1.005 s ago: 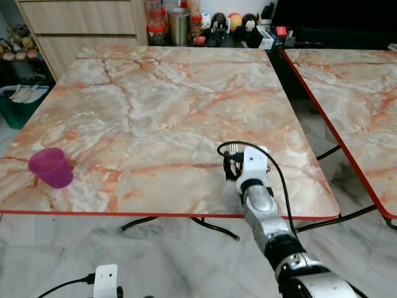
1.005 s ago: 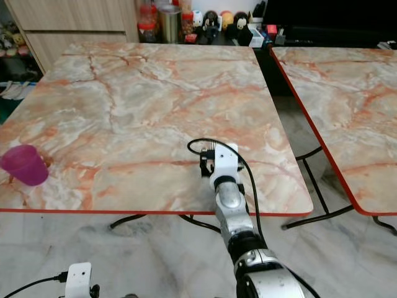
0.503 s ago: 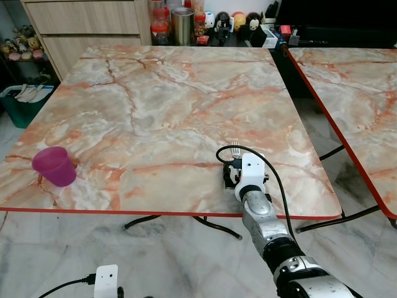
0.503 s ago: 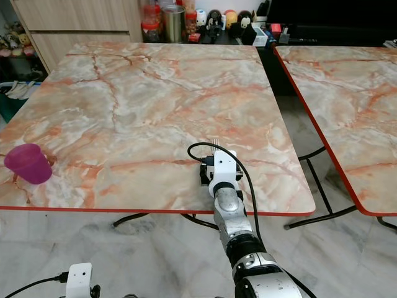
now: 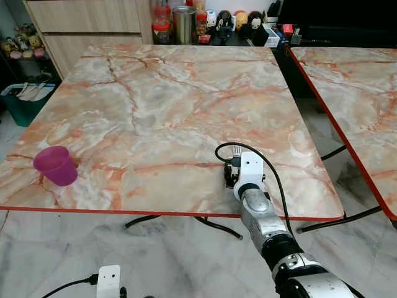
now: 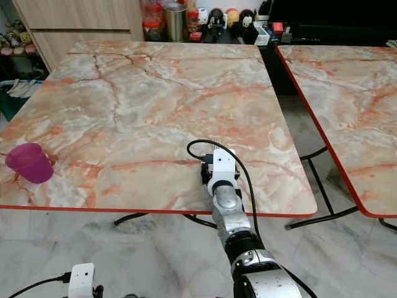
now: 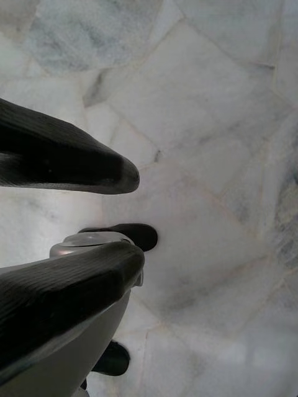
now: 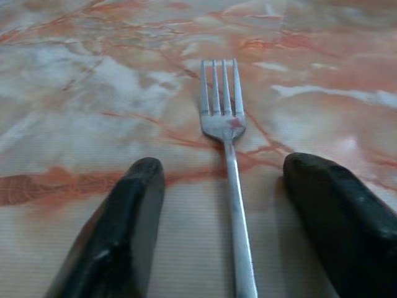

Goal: Setting the table

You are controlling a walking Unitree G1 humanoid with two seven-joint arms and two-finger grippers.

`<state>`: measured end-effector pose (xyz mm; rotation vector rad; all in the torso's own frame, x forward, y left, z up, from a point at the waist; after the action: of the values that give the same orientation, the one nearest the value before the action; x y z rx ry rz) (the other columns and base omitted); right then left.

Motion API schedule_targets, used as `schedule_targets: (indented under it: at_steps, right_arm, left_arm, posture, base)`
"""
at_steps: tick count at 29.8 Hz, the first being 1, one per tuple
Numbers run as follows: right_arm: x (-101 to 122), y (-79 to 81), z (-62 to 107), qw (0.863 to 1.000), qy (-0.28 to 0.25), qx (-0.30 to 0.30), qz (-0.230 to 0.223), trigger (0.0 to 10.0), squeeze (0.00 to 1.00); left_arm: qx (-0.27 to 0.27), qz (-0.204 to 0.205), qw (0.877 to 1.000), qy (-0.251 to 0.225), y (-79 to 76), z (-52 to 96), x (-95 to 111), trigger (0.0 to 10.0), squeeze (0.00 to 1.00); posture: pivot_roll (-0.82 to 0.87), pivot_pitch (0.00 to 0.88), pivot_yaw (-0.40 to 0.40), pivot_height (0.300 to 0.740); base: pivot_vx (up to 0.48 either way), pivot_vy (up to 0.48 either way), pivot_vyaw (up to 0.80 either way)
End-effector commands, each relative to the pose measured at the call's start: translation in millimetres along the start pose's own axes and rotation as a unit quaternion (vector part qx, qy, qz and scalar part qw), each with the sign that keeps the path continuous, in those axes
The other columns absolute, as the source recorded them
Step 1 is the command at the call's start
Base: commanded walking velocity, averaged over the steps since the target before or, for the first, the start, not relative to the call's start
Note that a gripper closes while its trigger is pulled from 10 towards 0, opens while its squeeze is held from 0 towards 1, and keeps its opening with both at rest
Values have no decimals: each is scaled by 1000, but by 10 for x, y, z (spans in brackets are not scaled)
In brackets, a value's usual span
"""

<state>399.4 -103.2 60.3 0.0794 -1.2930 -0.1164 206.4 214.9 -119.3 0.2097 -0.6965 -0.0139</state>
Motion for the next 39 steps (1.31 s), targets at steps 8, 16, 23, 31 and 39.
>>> schedule_targets:
  at_steps: [8,16,23,31,39]
  right_arm:
    - [11,-35,-11,1000,7,-11,-2,0,0]
    - [16,-46,-14,1000,7,-13,-1,0,0]
    - [26,-54,-20,1000,6,-13,-3,0,0]
    - [22,-69,-21,1000,7,-14,-2,0,0]
    - [23,-59,-23,1000,7,-11,-1,0,0]
  left_arm:
    - [-6,5,1000,19,-18,21,-110,10000,0]
    - [-9,6,1000,17,-27,22,-106,10000,0]
    - [-15,9,1000,16,-51,23,-105,10000,0]
    - [-19,9,1000,16,-57,23,-106,10000,0]
    - [-29,10,999,21,-86,26,-124,10000,0]
  posture:
    - [104,123,-36,715]
    - [106,124,-36,715]
    - [107,125,-34,715]
    - [108,125,-33,715]
    - [108,120,-32,715]
  base:
    - [0,0,0]
    - [0,0,0]
    - [0,0,0]
    - [0,0,0]
    - [0,0,0]
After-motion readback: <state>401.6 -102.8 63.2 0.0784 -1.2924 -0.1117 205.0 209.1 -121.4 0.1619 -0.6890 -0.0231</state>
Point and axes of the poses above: a point about 5 cm out from each wrist's last joint towards the gripper, its own z axis pointing back from the gripper into the wrist, its own x axis along the axis of the wrist's last joint, y = z × x, the point moved 5 cm from there along -z, pointing out of the wrist towards the gripper, and after that the axes turned 9 degrees about -z, right-handed, at the moved point
